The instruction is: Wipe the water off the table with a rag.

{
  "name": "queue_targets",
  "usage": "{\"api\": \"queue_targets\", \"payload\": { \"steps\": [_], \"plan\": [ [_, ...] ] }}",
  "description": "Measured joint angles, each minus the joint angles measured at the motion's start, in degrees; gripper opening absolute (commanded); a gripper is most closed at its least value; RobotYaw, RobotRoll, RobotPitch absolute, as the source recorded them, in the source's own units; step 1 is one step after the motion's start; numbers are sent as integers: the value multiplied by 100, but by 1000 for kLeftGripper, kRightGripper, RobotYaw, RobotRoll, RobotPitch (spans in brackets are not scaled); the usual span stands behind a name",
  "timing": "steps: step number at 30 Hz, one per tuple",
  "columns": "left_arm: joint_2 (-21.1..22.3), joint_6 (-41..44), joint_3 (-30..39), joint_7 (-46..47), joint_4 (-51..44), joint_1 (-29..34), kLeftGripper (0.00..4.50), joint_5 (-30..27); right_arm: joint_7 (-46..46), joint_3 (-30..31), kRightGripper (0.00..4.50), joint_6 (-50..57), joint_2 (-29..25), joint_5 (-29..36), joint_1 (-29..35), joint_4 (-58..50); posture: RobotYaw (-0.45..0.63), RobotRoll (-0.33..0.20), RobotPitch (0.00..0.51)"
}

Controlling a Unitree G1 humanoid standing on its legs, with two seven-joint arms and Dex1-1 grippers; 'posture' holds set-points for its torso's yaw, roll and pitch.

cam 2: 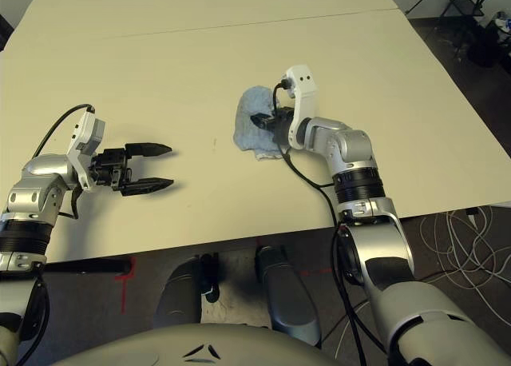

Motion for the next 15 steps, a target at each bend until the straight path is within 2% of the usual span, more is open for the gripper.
{"api": "queue_targets", "payload": {
  "steps": [6, 15],
  "plan": [
    [0, 0, 0, 7, 0, 0, 4500, 0, 0, 86, 114, -4, 106, -18, -46, 9, -196, 0, 198],
    [0, -2, 0, 8, 11, -37, 4500, 0, 104, 82, 114, -105, -276, -60, -105, 146, -213, 0, 193]
  ]
}}
